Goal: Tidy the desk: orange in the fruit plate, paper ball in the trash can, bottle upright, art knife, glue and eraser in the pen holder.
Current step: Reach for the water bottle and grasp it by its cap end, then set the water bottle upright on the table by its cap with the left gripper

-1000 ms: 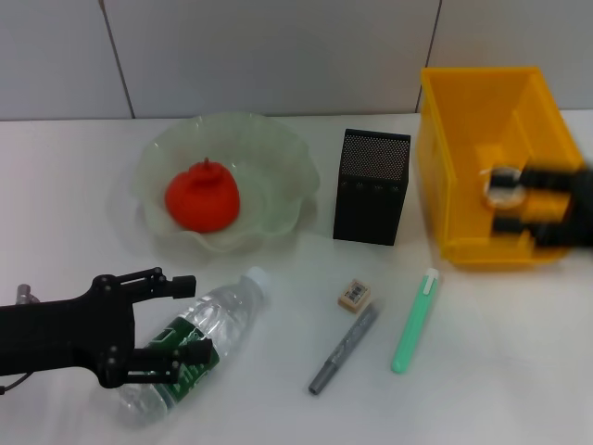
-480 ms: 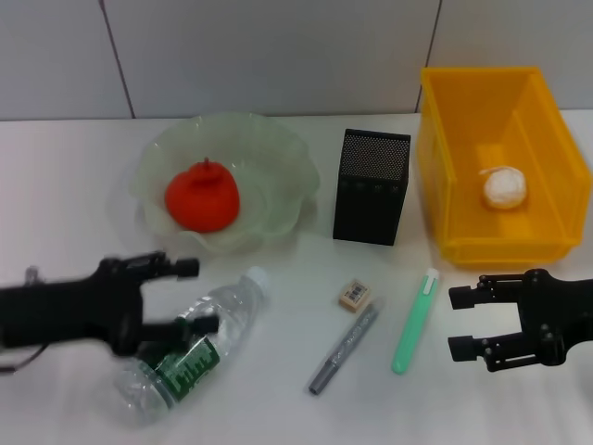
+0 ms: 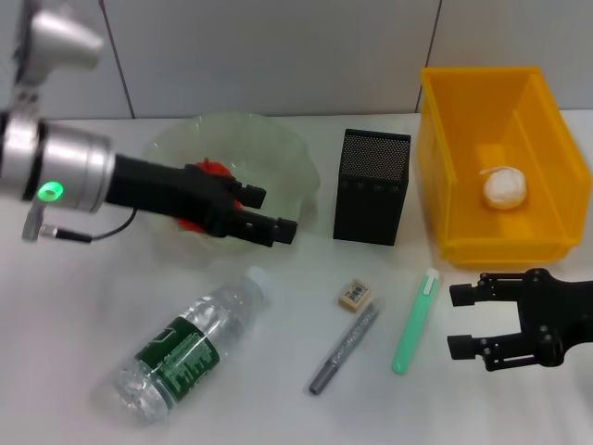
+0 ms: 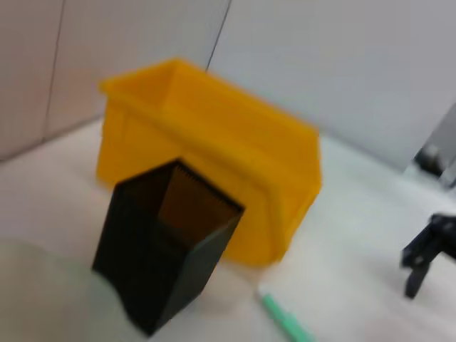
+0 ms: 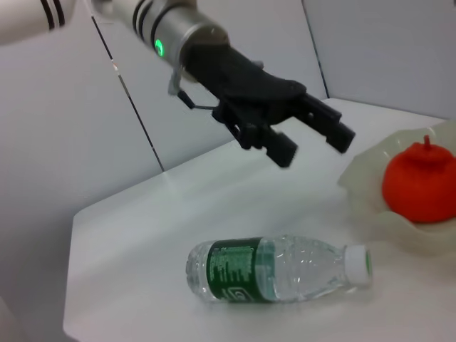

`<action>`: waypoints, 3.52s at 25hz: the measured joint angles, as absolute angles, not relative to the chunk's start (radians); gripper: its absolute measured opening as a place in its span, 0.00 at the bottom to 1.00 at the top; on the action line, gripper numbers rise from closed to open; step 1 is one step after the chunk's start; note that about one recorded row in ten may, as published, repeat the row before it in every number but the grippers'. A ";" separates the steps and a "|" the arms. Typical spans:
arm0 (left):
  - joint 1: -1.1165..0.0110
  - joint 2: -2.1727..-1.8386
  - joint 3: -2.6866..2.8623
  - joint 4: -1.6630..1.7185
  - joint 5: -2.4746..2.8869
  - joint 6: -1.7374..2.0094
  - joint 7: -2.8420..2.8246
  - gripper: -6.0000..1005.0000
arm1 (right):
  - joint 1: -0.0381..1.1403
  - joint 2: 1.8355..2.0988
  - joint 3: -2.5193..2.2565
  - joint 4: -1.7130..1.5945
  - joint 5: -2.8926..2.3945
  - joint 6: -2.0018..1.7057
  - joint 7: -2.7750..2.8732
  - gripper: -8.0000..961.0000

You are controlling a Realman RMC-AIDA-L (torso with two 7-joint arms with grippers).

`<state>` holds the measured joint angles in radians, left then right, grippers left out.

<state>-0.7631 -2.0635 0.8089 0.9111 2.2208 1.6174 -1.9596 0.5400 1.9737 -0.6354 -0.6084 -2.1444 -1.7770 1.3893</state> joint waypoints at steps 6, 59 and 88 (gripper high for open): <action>-0.842 -2.067 0.989 1.064 2.373 1.626 -2.320 0.85 | 0.533 1.967 -0.615 -0.612 -2.144 -1.777 1.389 0.84; -0.956 -2.079 1.325 0.738 2.572 1.312 -2.598 0.74 | 0.542 1.973 -0.614 -0.623 -2.146 -1.783 1.396 0.84; -0.851 -2.062 0.998 1.081 2.460 1.681 -2.426 0.44 | 0.541 1.973 -0.614 -0.622 -2.132 -1.783 1.398 0.84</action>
<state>-0.8514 -2.0625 0.9983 1.0810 2.4602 1.6810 -2.4257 0.5415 1.9726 -0.6136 -0.6216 -2.1323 -1.7834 1.3975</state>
